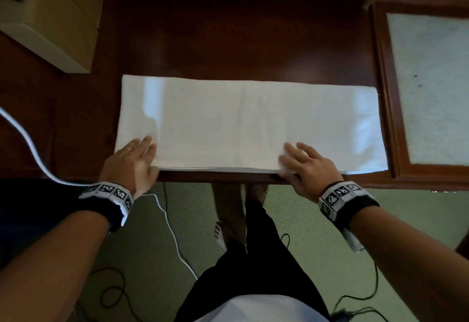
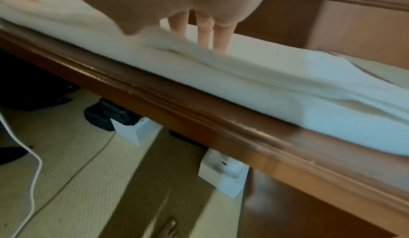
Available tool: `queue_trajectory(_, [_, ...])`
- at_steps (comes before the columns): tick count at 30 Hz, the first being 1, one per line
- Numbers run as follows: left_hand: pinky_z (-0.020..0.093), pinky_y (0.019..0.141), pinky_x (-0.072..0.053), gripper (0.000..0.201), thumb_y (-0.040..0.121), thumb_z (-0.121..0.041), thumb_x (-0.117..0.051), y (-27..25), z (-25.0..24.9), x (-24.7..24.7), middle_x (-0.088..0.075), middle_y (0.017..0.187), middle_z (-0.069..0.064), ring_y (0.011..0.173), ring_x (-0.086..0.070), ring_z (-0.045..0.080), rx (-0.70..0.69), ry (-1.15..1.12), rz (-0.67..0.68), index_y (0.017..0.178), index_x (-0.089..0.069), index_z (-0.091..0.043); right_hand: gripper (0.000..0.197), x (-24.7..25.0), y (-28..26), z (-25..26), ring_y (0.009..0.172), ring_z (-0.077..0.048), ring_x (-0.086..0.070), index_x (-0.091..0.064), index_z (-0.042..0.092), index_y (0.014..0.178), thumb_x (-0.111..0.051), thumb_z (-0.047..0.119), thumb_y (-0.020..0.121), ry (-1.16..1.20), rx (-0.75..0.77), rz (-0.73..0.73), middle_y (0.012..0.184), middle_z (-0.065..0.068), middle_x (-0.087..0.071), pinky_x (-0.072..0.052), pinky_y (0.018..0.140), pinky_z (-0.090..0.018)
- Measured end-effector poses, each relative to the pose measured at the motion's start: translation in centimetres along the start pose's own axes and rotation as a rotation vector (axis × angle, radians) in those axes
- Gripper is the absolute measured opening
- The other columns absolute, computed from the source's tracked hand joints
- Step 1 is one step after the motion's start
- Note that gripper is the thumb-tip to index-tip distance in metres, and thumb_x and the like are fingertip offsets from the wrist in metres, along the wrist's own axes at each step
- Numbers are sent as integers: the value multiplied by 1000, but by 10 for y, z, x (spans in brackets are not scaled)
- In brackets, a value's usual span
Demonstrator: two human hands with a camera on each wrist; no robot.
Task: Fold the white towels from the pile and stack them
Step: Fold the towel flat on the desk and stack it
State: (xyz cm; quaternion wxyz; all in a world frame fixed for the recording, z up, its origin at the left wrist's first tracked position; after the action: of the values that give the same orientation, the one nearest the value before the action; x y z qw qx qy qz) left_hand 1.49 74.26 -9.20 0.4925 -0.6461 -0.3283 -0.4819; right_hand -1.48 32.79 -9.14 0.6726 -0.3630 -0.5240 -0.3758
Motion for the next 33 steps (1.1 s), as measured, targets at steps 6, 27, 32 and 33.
queue_trajectory(6, [50,116,-30,70,96,-57,-23,36,-54,11,-27,163,8,146,-32,31,-54,-69,-14,155,-32,-21,63,-19,9,3,150,-35,-8,-19,25,156,-22,56,101,90,-470,185,165,-12,-4,-16,121,-50])
queue_trajectory(27, [66,117,-6,77,89,-77,1,80,-141,-25,24,165,-4,154,10,29,148,-96,90,154,20,-39,64,-26,12,-37,149,-23,23,16,46,152,-10,67,97,75,-419,278,161,1,28,4,119,-50])
queue_trajectory(32, [66,117,-7,87,84,-79,2,83,-149,-23,23,165,-1,153,9,31,187,-85,130,156,16,-35,64,0,-67,-134,149,-17,21,15,37,155,-8,61,100,44,-638,287,161,2,27,-4,122,-52])
queue_trajectory(33, [66,117,-8,88,84,-79,0,85,-154,-19,19,166,1,154,6,33,195,-97,127,158,11,-32,66,3,-65,-141,150,-18,19,10,32,156,-11,59,101,43,-665,276,162,0,25,-4,122,-52])
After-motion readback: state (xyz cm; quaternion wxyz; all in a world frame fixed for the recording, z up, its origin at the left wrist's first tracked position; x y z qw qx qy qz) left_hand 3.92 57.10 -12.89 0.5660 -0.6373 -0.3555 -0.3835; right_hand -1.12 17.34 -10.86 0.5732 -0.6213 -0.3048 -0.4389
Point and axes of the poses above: each hand's wrist, its own y-axis towards the middle knuckle, its own x-axis out of the back of the hand, z = x × y, the point moved 3 cm from there along y, towards the middle knuckle
